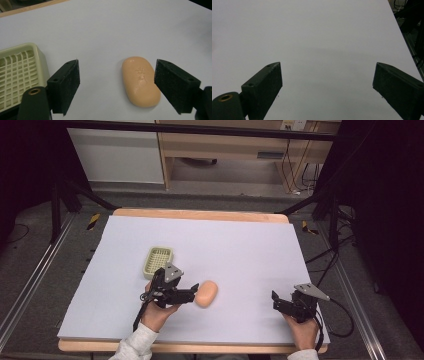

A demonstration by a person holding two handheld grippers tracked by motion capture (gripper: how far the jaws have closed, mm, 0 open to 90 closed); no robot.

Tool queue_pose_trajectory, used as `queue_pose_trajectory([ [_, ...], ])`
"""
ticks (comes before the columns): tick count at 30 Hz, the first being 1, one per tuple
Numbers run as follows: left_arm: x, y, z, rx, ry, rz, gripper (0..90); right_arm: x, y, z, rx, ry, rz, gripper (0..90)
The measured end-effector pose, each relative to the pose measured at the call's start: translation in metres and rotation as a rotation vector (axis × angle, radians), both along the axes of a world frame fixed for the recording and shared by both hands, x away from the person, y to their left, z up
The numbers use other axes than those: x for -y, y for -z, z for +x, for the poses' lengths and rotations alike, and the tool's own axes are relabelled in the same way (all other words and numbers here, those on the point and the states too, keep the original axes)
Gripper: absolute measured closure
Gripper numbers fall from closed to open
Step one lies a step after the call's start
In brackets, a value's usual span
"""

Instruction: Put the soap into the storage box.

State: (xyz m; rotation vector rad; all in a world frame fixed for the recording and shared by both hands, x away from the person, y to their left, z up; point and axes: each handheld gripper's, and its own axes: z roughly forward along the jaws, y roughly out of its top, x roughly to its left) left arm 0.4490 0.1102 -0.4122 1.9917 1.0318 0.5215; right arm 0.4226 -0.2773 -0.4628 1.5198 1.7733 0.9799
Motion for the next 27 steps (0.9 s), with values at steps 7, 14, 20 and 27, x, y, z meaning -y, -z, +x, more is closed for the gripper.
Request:
queue_pose_trajectory([
  [7, 0.007, 0.003, 0.0, -0.016, 0.023, 0.021, 19.5, -0.001, 0.0, 0.001, -0.003, -0.005, -0.005, 9.1],
  [14, 0.018, 0.008, 0.001, -0.041, 0.042, 0.042, 19.1, -0.001, 0.0, 0.001, -0.004, -0.007, -0.006, 9.1],
  [20, 0.025, 0.012, 0.002, -0.054, 0.051, 0.048, 19.1, -0.002, 0.0, 0.001, -0.008, -0.009, -0.005, 9.1],
  [27, 0.035, 0.019, 0.003, -0.078, 0.074, 0.075, 19.2, -0.002, 0.001, 0.001, -0.01, -0.01, -0.009, 9.1],
])
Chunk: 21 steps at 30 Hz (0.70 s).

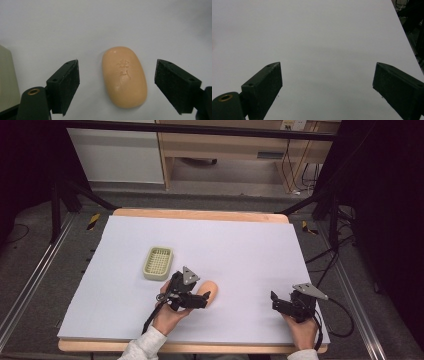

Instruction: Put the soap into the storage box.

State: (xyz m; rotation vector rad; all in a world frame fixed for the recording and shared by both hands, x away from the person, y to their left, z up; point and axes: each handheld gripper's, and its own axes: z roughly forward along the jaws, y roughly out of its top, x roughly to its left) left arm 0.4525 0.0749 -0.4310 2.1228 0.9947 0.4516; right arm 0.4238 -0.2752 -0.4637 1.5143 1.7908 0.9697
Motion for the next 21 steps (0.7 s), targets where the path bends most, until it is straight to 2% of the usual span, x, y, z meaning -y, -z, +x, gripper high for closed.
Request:
queue_pose_trajectory([
  [4, 0.005, 0.003, 0.001, -0.005, -0.001, 0.017, 19.1, 0.0, 0.0, 0.0, -0.004, -0.003, 0.003, 9.1],
  [21, 0.02, 0.016, 0.015, -0.051, 0.007, 0.03, 19.8, -0.001, 0.0, 0.001, -0.008, -0.002, 0.008, 9.1],
])
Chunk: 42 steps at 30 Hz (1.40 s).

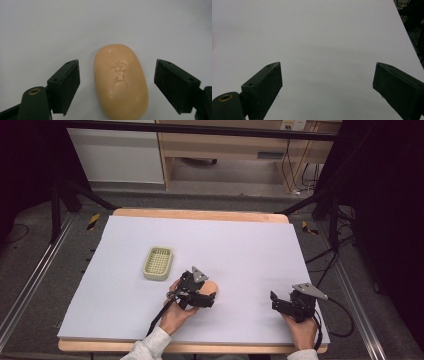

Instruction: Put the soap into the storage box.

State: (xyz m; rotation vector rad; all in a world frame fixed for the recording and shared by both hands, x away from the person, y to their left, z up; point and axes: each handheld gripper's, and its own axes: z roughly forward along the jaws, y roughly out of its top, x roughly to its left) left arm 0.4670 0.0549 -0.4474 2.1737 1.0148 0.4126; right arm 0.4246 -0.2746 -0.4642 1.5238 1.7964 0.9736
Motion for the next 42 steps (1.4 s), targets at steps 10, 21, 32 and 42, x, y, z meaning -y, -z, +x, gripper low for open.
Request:
queue_pose_trajectory([
  [10, 0.007, 0.009, 0.005, -0.031, -0.002, 0.038, 19.3, -0.001, 0.0, 0.0, -0.003, -0.002, 0.0, 9.1],
  [21, 0.01, 0.017, 0.006, -0.054, -0.007, 0.048, 21.1, -0.001, 0.001, 0.001, -0.007, -0.007, -0.003, 9.1],
  [32, 0.014, 0.024, 0.007, -0.063, -0.021, 0.063, 24.3, -0.001, 0.001, 0.001, -0.01, -0.007, -0.001, 9.1],
  [42, 0.015, 0.026, 0.007, -0.065, -0.035, 0.07, 27.9, -0.002, 0.002, 0.002, -0.016, -0.012, -0.003, 9.1],
])
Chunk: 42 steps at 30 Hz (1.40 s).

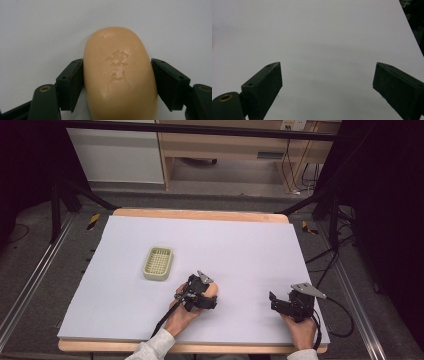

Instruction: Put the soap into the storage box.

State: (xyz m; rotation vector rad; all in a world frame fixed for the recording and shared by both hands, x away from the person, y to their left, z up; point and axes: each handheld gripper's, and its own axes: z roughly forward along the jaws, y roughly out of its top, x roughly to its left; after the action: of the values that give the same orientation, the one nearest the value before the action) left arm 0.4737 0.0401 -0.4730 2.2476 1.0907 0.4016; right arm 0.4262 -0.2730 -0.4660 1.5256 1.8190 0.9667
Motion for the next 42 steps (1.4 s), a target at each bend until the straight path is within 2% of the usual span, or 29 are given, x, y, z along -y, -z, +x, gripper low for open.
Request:
queue_pose_trajectory([
  [8, -0.001, -0.001, 0.001, -0.013, 0.011, 0.004, 30.2, 0.0, 0.001, 0.001, -0.004, -0.001, 0.0, 9.1],
  [19, -0.003, -0.003, -0.001, 0.002, 0.022, -0.006, 31.0, 0.0, 0.0, 0.001, -0.005, -0.006, -0.002, 9.0],
  [29, -0.007, -0.014, -0.005, 0.014, 0.032, -0.012, 31.1, 0.004, 0.0, 0.0, -0.003, 0.002, 0.003, 9.0],
  [42, -0.02, -0.029, -0.01, 0.037, 0.025, -0.042, 31.2, 0.003, 0.0, 0.0, 0.0, 0.001, -0.001, 9.0],
])
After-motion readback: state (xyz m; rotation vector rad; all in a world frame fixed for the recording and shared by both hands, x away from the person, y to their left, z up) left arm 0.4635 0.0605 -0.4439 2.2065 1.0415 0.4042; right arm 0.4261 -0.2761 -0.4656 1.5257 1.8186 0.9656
